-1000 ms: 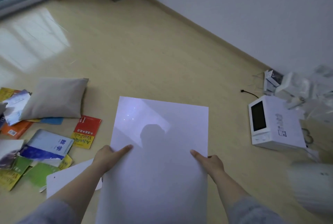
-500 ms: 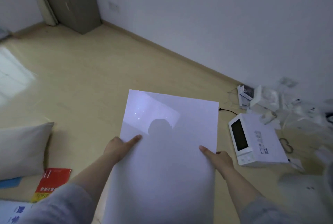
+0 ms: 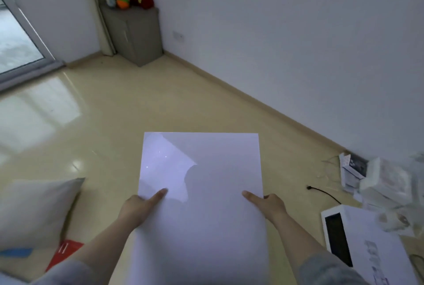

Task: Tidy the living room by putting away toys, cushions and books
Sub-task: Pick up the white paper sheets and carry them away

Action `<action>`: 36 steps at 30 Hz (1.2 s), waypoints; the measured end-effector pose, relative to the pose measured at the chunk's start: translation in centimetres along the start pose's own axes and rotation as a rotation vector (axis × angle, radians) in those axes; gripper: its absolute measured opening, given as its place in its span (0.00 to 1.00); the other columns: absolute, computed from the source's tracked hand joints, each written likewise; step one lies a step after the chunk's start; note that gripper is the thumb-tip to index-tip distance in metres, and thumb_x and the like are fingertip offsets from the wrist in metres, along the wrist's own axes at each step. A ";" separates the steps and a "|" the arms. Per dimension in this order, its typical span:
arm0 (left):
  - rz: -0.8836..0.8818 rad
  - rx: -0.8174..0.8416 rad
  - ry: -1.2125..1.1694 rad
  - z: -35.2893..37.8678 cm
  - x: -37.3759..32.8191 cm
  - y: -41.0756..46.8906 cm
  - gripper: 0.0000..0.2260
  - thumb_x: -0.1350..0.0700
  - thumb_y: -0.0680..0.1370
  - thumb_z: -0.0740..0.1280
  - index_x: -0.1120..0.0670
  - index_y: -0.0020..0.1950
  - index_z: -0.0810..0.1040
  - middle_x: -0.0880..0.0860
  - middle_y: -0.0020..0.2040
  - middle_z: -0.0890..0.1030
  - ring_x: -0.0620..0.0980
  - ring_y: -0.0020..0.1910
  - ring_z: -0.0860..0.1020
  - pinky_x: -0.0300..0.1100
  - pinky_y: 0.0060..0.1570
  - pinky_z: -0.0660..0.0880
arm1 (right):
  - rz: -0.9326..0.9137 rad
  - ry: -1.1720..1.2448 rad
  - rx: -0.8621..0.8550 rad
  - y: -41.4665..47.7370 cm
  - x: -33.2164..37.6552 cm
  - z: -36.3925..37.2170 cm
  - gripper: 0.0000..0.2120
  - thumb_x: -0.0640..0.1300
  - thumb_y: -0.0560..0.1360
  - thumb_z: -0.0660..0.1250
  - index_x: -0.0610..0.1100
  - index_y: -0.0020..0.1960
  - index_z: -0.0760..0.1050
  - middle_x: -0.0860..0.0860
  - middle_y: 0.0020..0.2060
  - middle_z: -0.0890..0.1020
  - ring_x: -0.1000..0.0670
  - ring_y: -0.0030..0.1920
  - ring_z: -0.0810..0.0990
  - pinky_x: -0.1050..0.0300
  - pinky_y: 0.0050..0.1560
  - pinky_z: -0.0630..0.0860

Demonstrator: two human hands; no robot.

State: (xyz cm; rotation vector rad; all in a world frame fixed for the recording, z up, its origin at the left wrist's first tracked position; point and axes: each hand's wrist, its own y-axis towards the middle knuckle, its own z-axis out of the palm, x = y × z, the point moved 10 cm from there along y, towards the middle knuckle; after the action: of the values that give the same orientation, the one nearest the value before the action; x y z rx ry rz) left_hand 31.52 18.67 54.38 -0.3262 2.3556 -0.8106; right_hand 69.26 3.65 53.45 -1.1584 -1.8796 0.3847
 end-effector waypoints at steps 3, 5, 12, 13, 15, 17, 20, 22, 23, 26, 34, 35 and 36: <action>-0.037 -0.062 -0.049 -2.4 -2.3 2.1 0.37 0.25 0.63 0.64 0.60 0.46 0.80 0.56 0.45 0.81 0.56 0.44 0.79 0.44 0.39 0.71 | -0.040 -0.050 0.063 4.5 5.3 -0.4 0.69 0.83 0.38 0.63 0.33 0.63 0.74 0.41 0.60 0.79 0.43 0.59 0.78 0.55 0.56 0.74; -0.045 -0.120 -0.077 -4.1 -3.8 3.7 0.36 0.24 0.61 0.64 0.58 0.40 0.78 0.54 0.39 0.80 0.54 0.40 0.78 0.44 0.36 0.70 | -0.038 -0.082 0.097 7.1 7.5 0.1 0.72 0.84 0.36 0.63 0.34 0.65 0.73 0.42 0.62 0.78 0.43 0.60 0.78 0.53 0.61 0.74; -0.090 -0.188 -0.183 -8.1 -5.5 8.6 0.29 0.27 0.62 0.67 0.54 0.31 0.69 0.50 0.30 0.72 0.51 0.30 0.72 0.43 0.34 0.66 | -0.103 -0.184 0.143 13.7 17.2 3.4 0.69 0.84 0.36 0.63 0.34 0.60 0.75 0.44 0.57 0.80 0.44 0.56 0.79 0.52 0.58 0.76; -0.114 -0.207 -0.223 -9.3 -4.1 10.9 0.30 0.25 0.60 0.67 0.54 0.34 0.74 0.50 0.32 0.77 0.52 0.32 0.75 0.43 0.36 0.71 | -0.131 -0.221 0.168 14.8 20.5 5.2 0.66 0.84 0.38 0.63 0.33 0.58 0.75 0.46 0.54 0.80 0.45 0.53 0.79 0.54 0.54 0.75; -0.137 -0.238 -0.256 -10.4 -3.2 12.2 0.32 0.24 0.59 0.67 0.53 0.39 0.79 0.53 0.38 0.83 0.53 0.38 0.81 0.46 0.43 0.77 | -0.197 -0.245 0.205 14.4 24.5 6.8 0.58 0.79 0.50 0.68 0.33 0.60 0.73 0.46 0.53 0.78 0.46 0.53 0.77 0.57 0.50 0.72; -0.147 -0.222 -0.264 -13.1 -3.9 14.3 0.27 0.28 0.65 0.67 0.53 0.32 0.72 0.52 0.32 0.78 0.53 0.33 0.77 0.43 0.37 0.71 | -0.204 -0.260 0.212 16.0 28.3 9.1 0.53 0.74 0.58 0.70 0.32 0.65 0.71 0.42 0.60 0.78 0.43 0.59 0.77 0.55 0.55 0.72; -0.152 -0.201 -0.278 -17.2 -5.2 17.8 0.28 0.31 0.69 0.66 0.53 0.29 0.62 0.52 0.30 0.68 0.51 0.31 0.69 0.42 0.34 0.63 | -0.195 -0.294 0.222 17.6 33.8 11.6 0.58 0.77 0.53 0.69 0.32 0.65 0.72 0.41 0.62 0.77 0.42 0.61 0.77 0.54 0.55 0.73; -0.147 -0.202 -0.301 -19.7 -5.5 19.9 0.28 0.29 0.67 0.65 0.53 0.30 0.65 0.52 0.31 0.71 0.51 0.31 0.72 0.41 0.34 0.65 | -0.222 -0.305 0.208 18.8 38.0 13.1 0.60 0.79 0.49 0.67 0.32 0.63 0.73 0.40 0.60 0.78 0.42 0.59 0.78 0.54 0.50 0.71; -0.160 -0.198 -0.303 -20.0 -5.3 20.0 0.28 0.28 0.65 0.66 0.53 0.31 0.68 0.52 0.32 0.73 0.51 0.32 0.73 0.41 0.35 0.67 | -0.246 -0.308 0.197 18.8 39.3 13.4 0.58 0.79 0.50 0.67 0.33 0.61 0.74 0.40 0.59 0.79 0.42 0.58 0.78 0.55 0.47 0.70; -0.216 -0.245 -0.423 -23.3 -3.7 22.6 0.29 0.28 0.54 0.66 0.52 0.36 0.73 0.52 0.40 0.77 0.52 0.39 0.75 0.44 0.43 0.72 | -0.309 -0.375 0.227 19.1 45.9 16.5 0.37 0.77 0.55 0.68 0.43 0.39 0.70 0.48 0.41 0.76 0.47 0.46 0.75 0.58 0.34 0.66; -0.288 -0.262 -0.380 -30.1 -3.7 30.0 0.33 0.23 0.55 0.58 0.53 0.33 0.71 0.51 0.33 0.76 0.49 0.34 0.74 0.40 0.38 0.69 | -0.334 -0.429 0.290 23.8 56.2 23.7 0.50 0.72 0.62 0.70 0.33 0.66 0.69 0.41 0.63 0.76 0.42 0.62 0.75 0.52 0.58 0.73; -0.279 -0.276 -0.347 -30.8 -4.4 30.3 0.31 0.23 0.61 0.59 0.53 0.33 0.71 0.52 0.32 0.75 0.50 0.34 0.74 0.39 0.36 0.68 | -0.340 -0.417 0.292 23.8 57.0 23.7 0.50 0.71 0.62 0.70 0.33 0.67 0.68 0.41 0.64 0.75 0.42 0.63 0.74 0.51 0.60 0.73; -0.285 -0.292 -0.342 -32.0 -4.3 31.6 0.29 0.25 0.65 0.60 0.53 0.33 0.71 0.53 0.31 0.75 0.52 0.33 0.75 0.39 0.35 0.68 | -0.352 -0.414 0.320 24.3 59.2 25.1 0.50 0.71 0.63 0.70 0.33 0.68 0.68 0.41 0.65 0.74 0.42 0.64 0.74 0.51 0.60 0.73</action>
State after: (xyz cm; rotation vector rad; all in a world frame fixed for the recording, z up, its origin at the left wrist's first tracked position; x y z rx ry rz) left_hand 13.87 60.18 56.59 -0.8681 2.1240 -0.4835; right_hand 51.80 70.12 53.95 -0.5458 -2.2241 0.7347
